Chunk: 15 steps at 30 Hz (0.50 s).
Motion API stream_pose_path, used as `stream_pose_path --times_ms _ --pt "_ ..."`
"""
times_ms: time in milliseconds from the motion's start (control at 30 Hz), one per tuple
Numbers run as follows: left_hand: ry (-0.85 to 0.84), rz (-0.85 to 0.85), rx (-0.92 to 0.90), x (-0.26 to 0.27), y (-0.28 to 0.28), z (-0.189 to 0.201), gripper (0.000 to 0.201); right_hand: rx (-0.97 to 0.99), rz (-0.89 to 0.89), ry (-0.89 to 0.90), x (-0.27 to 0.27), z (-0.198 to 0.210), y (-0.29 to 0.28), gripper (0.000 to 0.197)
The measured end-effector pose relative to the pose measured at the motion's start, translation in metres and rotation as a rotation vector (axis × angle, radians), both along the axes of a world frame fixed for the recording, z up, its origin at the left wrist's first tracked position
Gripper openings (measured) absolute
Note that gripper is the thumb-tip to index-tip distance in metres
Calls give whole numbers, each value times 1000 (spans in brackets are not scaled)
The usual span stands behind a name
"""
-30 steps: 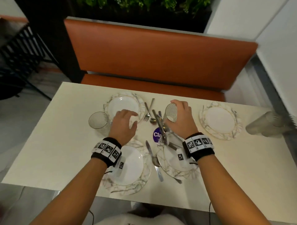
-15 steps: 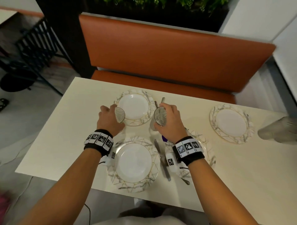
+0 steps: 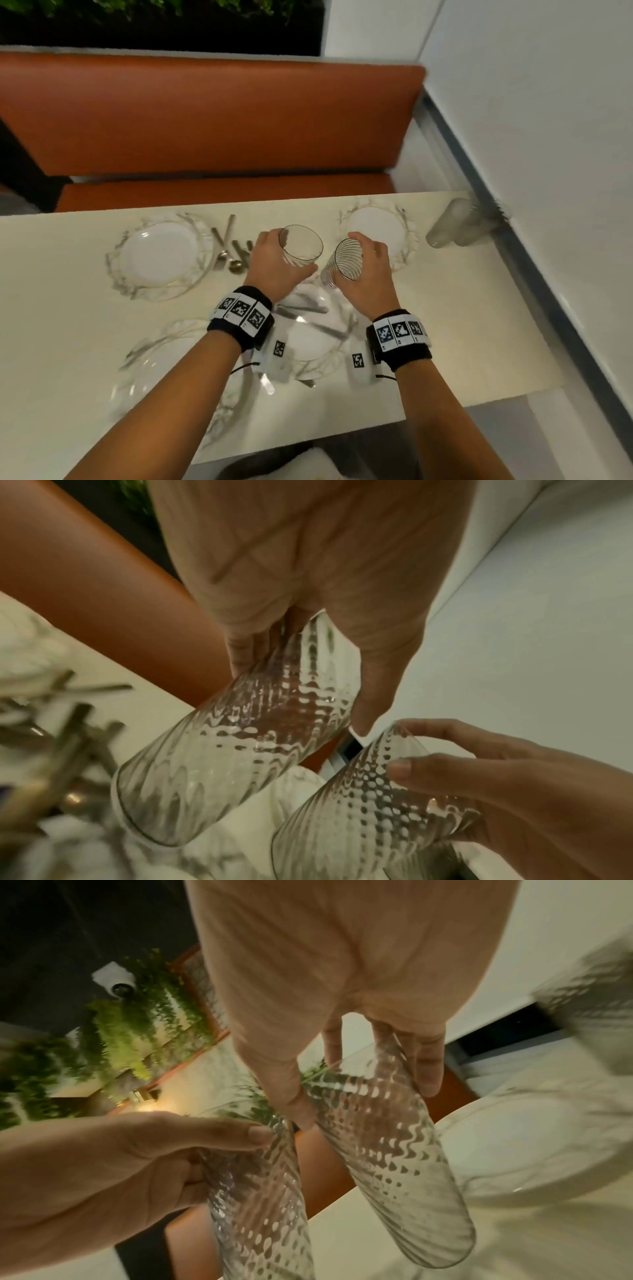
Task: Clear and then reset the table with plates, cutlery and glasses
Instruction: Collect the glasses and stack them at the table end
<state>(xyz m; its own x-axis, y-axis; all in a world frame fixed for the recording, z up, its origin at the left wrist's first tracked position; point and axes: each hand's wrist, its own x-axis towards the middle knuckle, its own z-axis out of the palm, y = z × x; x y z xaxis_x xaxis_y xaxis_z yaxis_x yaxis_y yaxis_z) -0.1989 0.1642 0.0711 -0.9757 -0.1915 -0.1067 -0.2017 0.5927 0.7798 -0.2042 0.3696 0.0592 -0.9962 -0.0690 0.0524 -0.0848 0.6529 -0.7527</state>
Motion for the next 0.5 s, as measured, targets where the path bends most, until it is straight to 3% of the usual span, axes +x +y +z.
stream_pose_path --times_ms 267,500 --pt "-11 -296 78 -44 163 -23 89 78 -281 -13 -15 -29 159 91" --pt "-19 -353 116 -61 263 -51 92 126 -405 -110 -28 -52 265 95"
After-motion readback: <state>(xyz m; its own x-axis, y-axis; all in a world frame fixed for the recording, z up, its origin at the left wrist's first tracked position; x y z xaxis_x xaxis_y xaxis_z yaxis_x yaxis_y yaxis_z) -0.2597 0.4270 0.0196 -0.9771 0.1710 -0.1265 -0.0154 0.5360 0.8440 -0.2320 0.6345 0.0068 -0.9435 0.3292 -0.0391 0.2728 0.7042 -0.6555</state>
